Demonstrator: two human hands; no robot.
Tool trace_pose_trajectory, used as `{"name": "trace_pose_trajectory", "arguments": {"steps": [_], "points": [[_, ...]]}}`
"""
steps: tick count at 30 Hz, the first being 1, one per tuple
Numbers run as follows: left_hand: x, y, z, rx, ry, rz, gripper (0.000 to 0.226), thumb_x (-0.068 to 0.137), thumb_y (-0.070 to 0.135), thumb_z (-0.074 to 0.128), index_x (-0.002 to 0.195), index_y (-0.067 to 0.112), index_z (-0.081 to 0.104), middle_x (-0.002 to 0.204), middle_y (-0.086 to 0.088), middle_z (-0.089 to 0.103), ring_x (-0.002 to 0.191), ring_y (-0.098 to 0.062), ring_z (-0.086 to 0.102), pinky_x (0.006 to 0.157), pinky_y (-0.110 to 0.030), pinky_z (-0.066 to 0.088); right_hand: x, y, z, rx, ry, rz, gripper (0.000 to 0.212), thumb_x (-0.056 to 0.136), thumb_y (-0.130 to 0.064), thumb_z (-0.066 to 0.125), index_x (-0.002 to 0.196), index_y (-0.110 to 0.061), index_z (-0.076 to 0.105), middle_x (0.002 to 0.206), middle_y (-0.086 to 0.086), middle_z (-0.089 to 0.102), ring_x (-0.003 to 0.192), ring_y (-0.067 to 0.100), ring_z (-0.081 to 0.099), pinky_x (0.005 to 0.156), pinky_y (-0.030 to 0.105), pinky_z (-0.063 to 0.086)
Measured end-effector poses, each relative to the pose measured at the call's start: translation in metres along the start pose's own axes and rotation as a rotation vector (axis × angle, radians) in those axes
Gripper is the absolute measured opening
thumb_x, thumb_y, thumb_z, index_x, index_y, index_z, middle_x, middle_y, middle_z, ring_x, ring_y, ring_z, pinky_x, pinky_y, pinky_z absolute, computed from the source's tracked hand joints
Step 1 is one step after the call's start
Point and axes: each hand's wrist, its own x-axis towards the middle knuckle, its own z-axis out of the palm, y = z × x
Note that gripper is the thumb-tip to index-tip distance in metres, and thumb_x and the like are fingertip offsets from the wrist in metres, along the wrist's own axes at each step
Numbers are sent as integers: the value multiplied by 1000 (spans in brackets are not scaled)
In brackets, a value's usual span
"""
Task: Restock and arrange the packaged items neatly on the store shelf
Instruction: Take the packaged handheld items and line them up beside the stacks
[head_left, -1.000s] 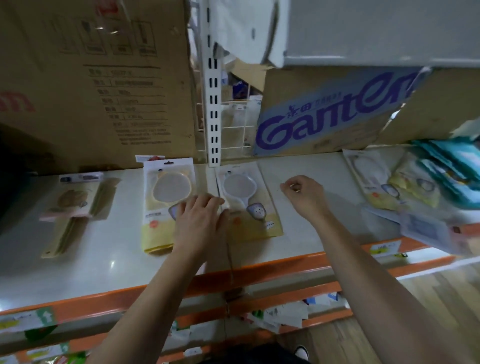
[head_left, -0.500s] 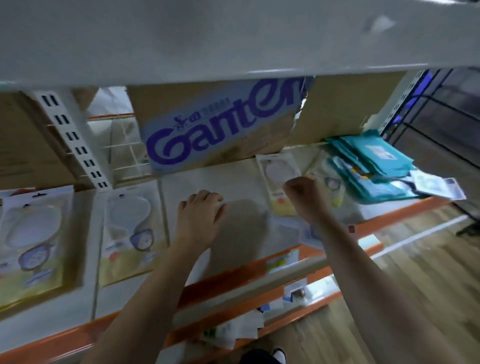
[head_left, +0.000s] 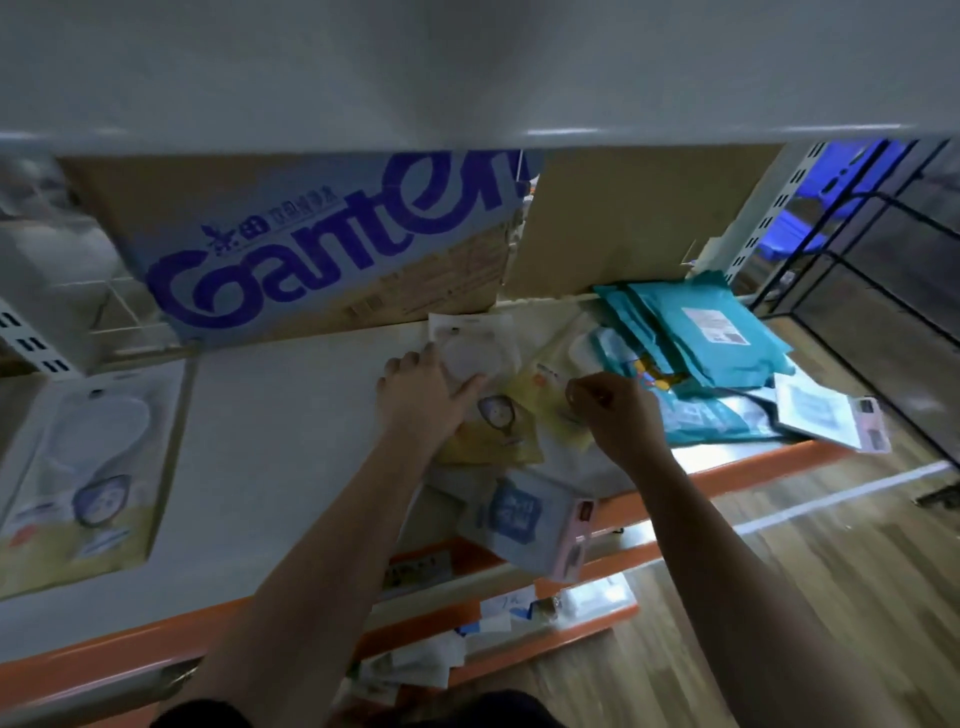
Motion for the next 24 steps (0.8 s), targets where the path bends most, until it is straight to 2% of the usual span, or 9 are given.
{"name": "trace_pose_trajectory", "arguments": {"steps": [4, 8, 11, 13, 15, 18, 20, 22, 24], "points": [[15, 18, 6, -110, -29, -159, 104, 60, 72, 72, 135, 7, 39, 128, -16, 53, 117, -34, 50, 92, -42, 42, 2, 10, -1, 14, -10, -26, 15, 92, -22, 64, 92, -10, 73, 70, -12, 56, 63, -9, 47, 57, 0, 35], [24, 16, 1, -314, -118, -235, 62, 56, 52, 83, 97, 13, 58, 96, -4, 66, 89, -24, 63, 71, -34, 51, 7, 15, 2, 12, -25, -38, 16, 93, -22, 63, 96, -9, 72, 78, -5, 60, 64, -1, 50, 54, 4, 35], [25, 12, -1, -415, -105, -211, 39, 68, 42, 77, 83, 12, 57, 82, -4, 62, 77, -23, 61, 58, -28, 40, 10, 17, 4, -4, -25, -35, 16, 93, -22, 63, 99, -11, 73, 82, -3, 63, 70, 7, 53, 54, 5, 33], [25, 10, -4, -459, -61, -196, 29, 78, 37, 71, 83, 11, 59, 82, -6, 63, 77, -24, 61, 57, -28, 36, 12, 17, 6, -16, -16, -54, 15, 91, -19, 64, 100, -11, 73, 87, 2, 68, 74, 10, 56, 57, 6, 32], [24, 4, -10, -563, -4, -203, 25, 83, 33, 67, 88, 9, 61, 86, -6, 65, 80, -24, 61, 60, -30, 40, 15, 14, 9, -35, -7, -98, 15, 88, -13, 66, 100, -8, 74, 94, 9, 71, 81, 19, 60, 66, 19, 38], [19, -11, -24, -791, 28, -209, 17, 86, 27, 63, 96, 13, 65, 91, -5, 68, 88, -25, 64, 78, -42, 53, 19, 10, 17, -128, -43, -240, 12, 88, -9, 63, 86, -4, 74, 86, 12, 69, 85, 29, 63, 83, 31, 41], [15, -23, -33, -827, 7, -213, 18, 88, 25, 61, 101, 14, 64, 95, -8, 69, 91, -29, 65, 85, -50, 54, 20, 11, 25, -215, -85, -313, 16, 91, -12, 60, 84, -5, 73, 87, 10, 68, 91, 30, 62, 93, 36, 42], [10, -36, -40, -877, -3, -208, 13, 89, 18, 60, 100, 14, 63, 94, -11, 69, 89, -32, 66, 82, -48, 55, 22, 11, 30, -225, -92, -333, 17, 92, -15, 59, 98, -8, 74, 105, 10, 70, 107, 29, 59, 99, 36, 38], [2, -47, -45, -941, 10, -216, 9, 88, 10, 59, 94, 15, 63, 86, -9, 70, 82, -28, 67, 71, -40, 55, 26, 9, 32, -194, -124, -353, 18, 94, -19, 58, 99, -12, 74, 105, 6, 71, 104, 22, 60, 92, 29, 40]]}}
